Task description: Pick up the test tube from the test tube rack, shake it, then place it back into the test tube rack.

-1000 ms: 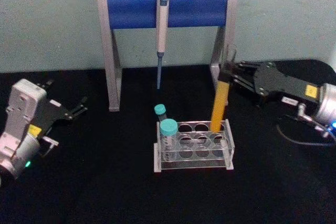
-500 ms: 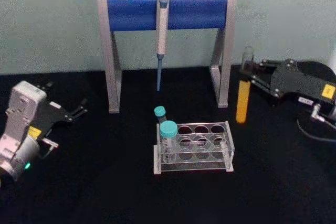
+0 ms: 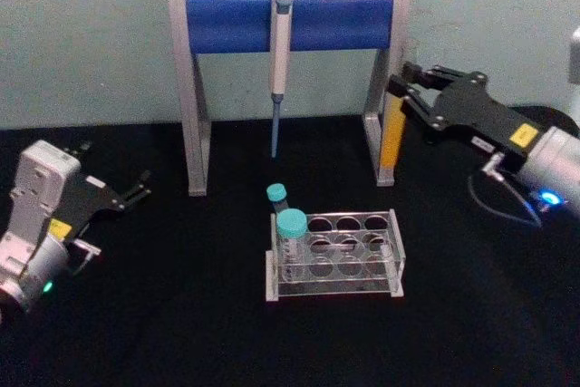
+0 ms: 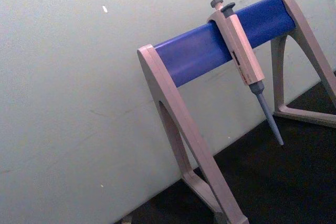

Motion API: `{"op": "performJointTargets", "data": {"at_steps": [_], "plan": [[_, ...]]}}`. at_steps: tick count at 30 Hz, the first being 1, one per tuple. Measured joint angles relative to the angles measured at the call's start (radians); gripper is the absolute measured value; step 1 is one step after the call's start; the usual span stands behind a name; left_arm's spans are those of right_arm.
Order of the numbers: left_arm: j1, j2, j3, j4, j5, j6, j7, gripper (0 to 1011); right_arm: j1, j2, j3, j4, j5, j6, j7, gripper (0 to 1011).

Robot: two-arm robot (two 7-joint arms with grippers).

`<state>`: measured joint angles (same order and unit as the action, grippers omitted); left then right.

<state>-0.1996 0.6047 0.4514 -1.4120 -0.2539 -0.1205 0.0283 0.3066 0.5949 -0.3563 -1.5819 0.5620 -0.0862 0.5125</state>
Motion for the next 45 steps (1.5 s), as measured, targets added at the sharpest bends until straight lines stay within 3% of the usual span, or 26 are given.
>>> {"op": "performJointTargets", "data": {"at_steps": [3,9,15,19,23,28,34,40,45], "plan": [[0.0,0.0,0.0,0.0,0.0,0.0,0.0,1001,0.0,-0.015,-0.002,-0.002,0.002,0.003,0.004,221],[0.0,0.0,0.0,0.0,0.0,0.0,0.0,1001,0.0,-0.031,-0.007,-0.009,0.07,0.035,0.083,221],[0.0,0.0,0.0,0.0,0.0,0.0,0.0,1001,0.004,0.011,-0.021,-0.011,0.182,0.104,0.205,221],[0.0,0.0,0.0,0.0,0.0,0.0,0.0,1001,0.001,0.047,-0.021,-0.007,0.225,0.126,0.255,221],[0.0,0.0,0.0,0.0,0.0,0.0,0.0,1001,-0.01,0.085,-0.016,-0.007,0.235,0.121,0.273,221],[0.0,0.0,0.0,0.0,0.0,0.0,0.0,1001,-0.021,0.13,-0.01,-0.015,0.209,0.089,0.26,221],[0.0,0.0,0.0,0.0,0.0,0.0,0.0,1001,-0.016,0.142,-0.013,-0.008,0.151,0.052,0.2,221],[0.0,0.0,0.0,0.0,0.0,0.0,0.0,1001,-0.004,0.088,-0.01,0.01,0.057,-0.011,0.101,221],[0.0,0.0,0.0,0.0,0.0,0.0,0.0,1001,0.011,0.039,-0.017,0.024,0.004,-0.028,0.051,221]]}}
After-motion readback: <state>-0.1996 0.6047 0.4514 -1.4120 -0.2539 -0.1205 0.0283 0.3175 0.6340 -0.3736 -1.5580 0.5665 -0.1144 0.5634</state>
